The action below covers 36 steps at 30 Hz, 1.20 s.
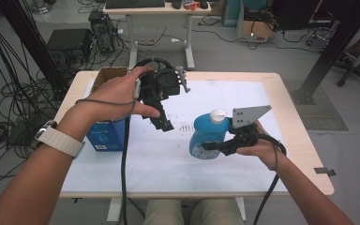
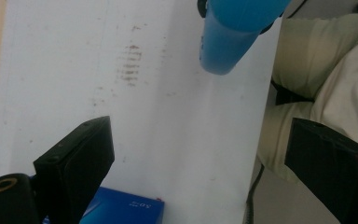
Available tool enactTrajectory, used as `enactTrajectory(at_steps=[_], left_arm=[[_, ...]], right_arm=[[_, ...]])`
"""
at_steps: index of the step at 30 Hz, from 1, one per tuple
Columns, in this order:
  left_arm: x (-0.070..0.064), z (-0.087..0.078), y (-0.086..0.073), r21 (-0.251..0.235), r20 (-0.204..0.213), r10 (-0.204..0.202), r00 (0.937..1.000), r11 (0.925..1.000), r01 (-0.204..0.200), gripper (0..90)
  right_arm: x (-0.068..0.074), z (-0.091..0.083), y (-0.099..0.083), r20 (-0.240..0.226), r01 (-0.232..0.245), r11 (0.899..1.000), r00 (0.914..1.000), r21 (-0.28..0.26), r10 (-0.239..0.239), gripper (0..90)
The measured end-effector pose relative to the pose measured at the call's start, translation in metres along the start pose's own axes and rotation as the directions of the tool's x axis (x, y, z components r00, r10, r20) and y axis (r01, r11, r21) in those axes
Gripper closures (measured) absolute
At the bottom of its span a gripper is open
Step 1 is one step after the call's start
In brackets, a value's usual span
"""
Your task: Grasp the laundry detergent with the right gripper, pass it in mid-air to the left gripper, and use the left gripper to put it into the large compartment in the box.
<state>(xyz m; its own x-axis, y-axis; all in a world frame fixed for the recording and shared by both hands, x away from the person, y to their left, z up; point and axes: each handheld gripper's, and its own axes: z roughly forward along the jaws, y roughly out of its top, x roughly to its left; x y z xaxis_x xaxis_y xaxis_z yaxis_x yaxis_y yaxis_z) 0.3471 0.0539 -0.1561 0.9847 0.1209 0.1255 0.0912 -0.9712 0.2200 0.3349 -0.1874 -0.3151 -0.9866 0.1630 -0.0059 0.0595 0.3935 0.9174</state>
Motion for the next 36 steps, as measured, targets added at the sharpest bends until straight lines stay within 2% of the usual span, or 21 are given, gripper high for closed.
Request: enactTrajectory(at_steps=[3, 8, 16, 25, 36], left_arm=[[-0.001, 0.0, 0.005, 0.014, 0.004, 0.011, 0.9999, 0.9998, -0.011, 8.2], [-0.002, 0.001, 0.011, 0.006, 0.012, 0.024, 0.9996, 0.9997, -0.024, 8.1], [-0.006, 0.006, 0.017, 0.016, 0.036, 0.044, 0.9984, 0.9989, -0.045, 8.0], [-0.009, 0.009, 0.02, 0.011, 0.056, 0.054, 0.997, 0.9984, -0.055, 7.9], [-0.009, 0.012, 0.024, 0.006, 0.056, 0.069, 0.996, 0.9976, -0.069, 7.7]], right_arm=[[0.001, 0.002, 0.006, -0.018, 0.004, 1.0, 0.9998, 0.003, -0.004, 42.9], [0.003, 0.007, 0.014, -0.042, 0.012, 1.0, 0.9991, 0.014, -0.011, 42.9], [0.004, 0.016, 0.019, -0.078, 0.011, 0.999, 0.997, 0.039, -0.007, 42.9], [0.004, 0.025, 0.024, -0.081, 0.022, 0.998, 0.9965, 0.056, -0.018, 43.0], [0.004, 0.034, 0.027, -0.087, 0.022, 0.997, 0.9961, 0.08, -0.015, 43.0]])
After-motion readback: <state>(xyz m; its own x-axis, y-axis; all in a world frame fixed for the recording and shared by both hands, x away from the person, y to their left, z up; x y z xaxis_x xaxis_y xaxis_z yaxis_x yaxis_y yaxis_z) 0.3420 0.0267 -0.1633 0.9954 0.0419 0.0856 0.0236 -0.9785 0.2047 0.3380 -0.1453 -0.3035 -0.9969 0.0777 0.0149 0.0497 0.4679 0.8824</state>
